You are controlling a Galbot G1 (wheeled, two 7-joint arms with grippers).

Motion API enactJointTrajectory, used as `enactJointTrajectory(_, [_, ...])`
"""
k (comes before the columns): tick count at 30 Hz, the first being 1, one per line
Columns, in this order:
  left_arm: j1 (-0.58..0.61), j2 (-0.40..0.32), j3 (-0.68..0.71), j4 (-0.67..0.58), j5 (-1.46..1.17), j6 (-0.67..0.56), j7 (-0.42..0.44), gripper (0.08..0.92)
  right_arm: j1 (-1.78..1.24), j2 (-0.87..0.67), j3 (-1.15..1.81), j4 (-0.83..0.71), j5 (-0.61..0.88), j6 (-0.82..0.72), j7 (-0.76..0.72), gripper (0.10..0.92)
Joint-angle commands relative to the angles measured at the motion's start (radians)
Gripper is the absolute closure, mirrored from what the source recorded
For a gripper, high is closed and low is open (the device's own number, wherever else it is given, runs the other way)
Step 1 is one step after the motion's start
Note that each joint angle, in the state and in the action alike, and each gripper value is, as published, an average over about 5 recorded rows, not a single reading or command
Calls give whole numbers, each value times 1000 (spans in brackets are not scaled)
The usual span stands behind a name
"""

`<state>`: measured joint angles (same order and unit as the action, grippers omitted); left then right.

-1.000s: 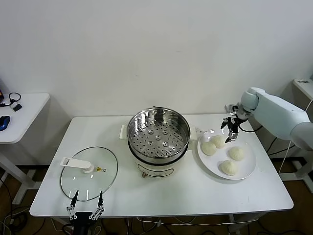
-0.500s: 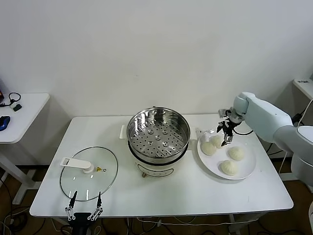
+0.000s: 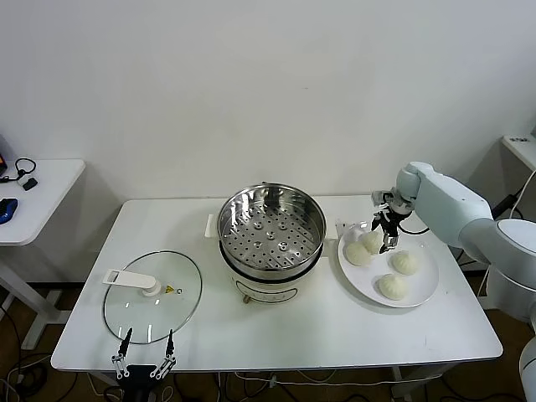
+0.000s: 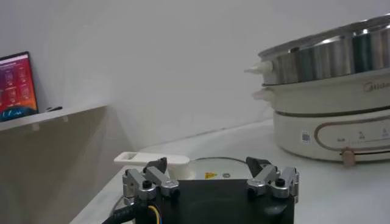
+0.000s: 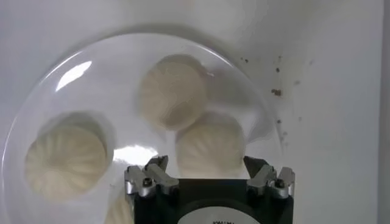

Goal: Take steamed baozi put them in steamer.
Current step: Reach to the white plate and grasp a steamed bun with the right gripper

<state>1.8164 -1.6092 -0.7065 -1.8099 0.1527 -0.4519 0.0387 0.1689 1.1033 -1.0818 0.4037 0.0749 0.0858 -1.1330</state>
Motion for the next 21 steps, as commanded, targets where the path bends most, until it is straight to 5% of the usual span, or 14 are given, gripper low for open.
enactJointTrajectory(1, [-1, 8, -1, 3, 5, -1, -1, 177, -7, 6, 13, -10, -17, 3, 2, 203])
enactJointTrajectory(21, [-3, 8, -4, 12, 16, -10, -4, 177, -16, 6, 46, -14, -29, 7, 26, 346])
